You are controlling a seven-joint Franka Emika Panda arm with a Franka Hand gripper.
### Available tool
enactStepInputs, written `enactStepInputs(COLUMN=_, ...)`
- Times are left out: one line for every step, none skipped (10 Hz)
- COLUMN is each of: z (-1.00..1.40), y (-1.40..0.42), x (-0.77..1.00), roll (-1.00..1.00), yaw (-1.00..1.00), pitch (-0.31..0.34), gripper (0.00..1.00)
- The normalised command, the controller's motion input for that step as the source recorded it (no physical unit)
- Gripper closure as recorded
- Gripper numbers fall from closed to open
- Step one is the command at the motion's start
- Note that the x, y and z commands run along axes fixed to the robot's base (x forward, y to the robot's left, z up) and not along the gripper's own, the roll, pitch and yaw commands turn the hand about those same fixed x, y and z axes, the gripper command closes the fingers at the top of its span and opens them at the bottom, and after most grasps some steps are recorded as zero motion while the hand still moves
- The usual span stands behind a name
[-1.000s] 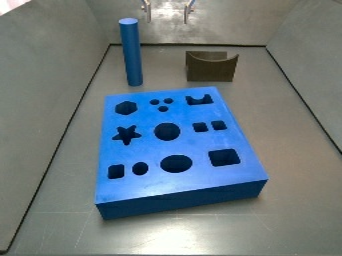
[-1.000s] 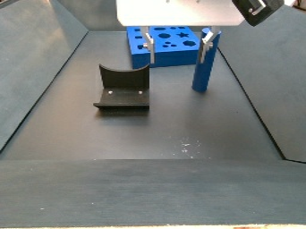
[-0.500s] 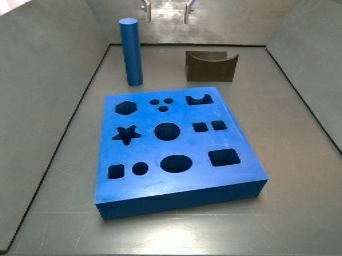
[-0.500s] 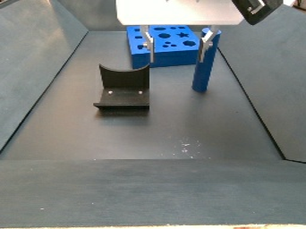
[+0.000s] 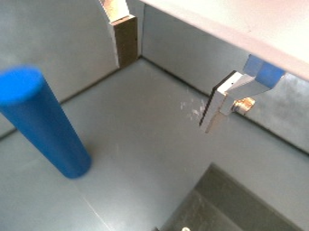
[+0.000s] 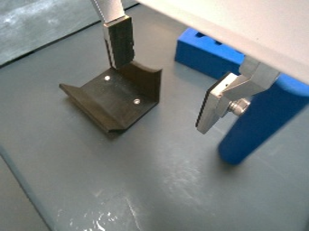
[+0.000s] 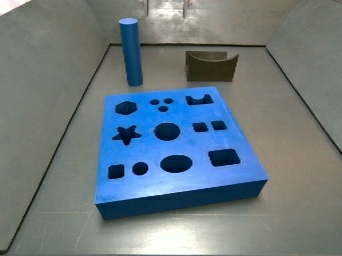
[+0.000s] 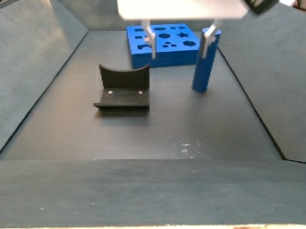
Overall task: Pick up the round object. Move up. Move to above the board. Insert the round object.
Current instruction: Pick up the round object.
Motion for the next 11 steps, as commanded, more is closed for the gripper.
enactStepInputs(z=0.59, y=-0.09, x=-0.73, roll=0.37, yaw=-0.04, pitch=-0.154, gripper=0.00)
enactStepInputs(z=-0.32, y=-0.26, x=-1.00, roll=0.28, yaw=0.00, pitch=-0.297, gripper=0.00)
enactStepInputs(z=-0.44, y=-0.33, x=-0.73, roll=0.00, yaw=0.00, pitch=-0.249, gripper=0.00)
enactStepInputs(z=-0.10, y=0.00, x=0.00, roll=0.00, yaw=0.00, pitch=0.000, gripper=0.00)
enactStepInputs(z=-0.25, y=-0.31, x=-0.80, roll=0.04, yaw=0.13, pitch=0.000, gripper=0.00)
enactStepInputs(z=-0.11, y=-0.32, x=-1.00, roll=0.15, yaw=0.00, pitch=-0.077, gripper=0.00)
enactStepInputs(z=0.01, y=-0.22, x=-0.69, roll=0.00, yaw=0.00, pitch=-0.303, gripper=0.00)
enactStepInputs(z=-0.03, y=-0.05, x=0.00, roll=0.00, yaw=0.00, pitch=0.000, gripper=0.00)
enactStepInputs(z=-0.48, y=-0.75, x=-0.38, roll=0.09, yaw=0.04, pitch=0.000, gripper=0.00)
enactStepInputs(z=-0.30, y=-0.53, x=-0.05, roll=0.00, yaw=0.00, pitch=0.000, gripper=0.00)
enactStepInputs(z=0.00, y=0.00, x=0.00, roll=0.05, yaw=0.00, pitch=0.000, gripper=0.00)
